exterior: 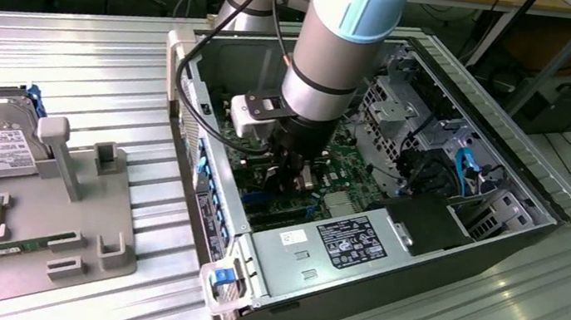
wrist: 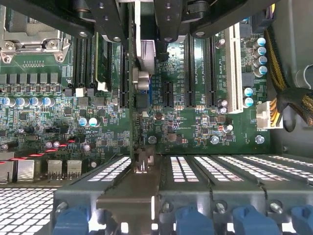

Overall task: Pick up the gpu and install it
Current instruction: 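Insert the gpu into the slot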

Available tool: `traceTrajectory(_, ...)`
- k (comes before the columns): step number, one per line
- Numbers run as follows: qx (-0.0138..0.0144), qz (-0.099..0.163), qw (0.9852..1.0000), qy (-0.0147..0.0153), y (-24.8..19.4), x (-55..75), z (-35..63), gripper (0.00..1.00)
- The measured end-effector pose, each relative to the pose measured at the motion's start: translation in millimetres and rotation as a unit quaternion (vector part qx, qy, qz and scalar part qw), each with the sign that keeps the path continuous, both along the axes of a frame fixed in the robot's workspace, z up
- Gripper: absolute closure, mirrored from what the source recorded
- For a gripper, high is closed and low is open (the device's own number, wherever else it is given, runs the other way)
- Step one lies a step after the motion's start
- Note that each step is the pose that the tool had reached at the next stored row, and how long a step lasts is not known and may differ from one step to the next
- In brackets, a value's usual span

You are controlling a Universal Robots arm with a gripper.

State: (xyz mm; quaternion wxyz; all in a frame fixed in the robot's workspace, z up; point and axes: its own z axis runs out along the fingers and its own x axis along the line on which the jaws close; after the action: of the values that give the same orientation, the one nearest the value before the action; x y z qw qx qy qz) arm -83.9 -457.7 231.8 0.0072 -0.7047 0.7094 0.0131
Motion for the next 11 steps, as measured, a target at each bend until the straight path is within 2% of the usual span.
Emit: traceTrajectory(11, -0.0010, 0.000, 1.0000, 0.0002, 0.0, -0.2, -0.2, 0.72)
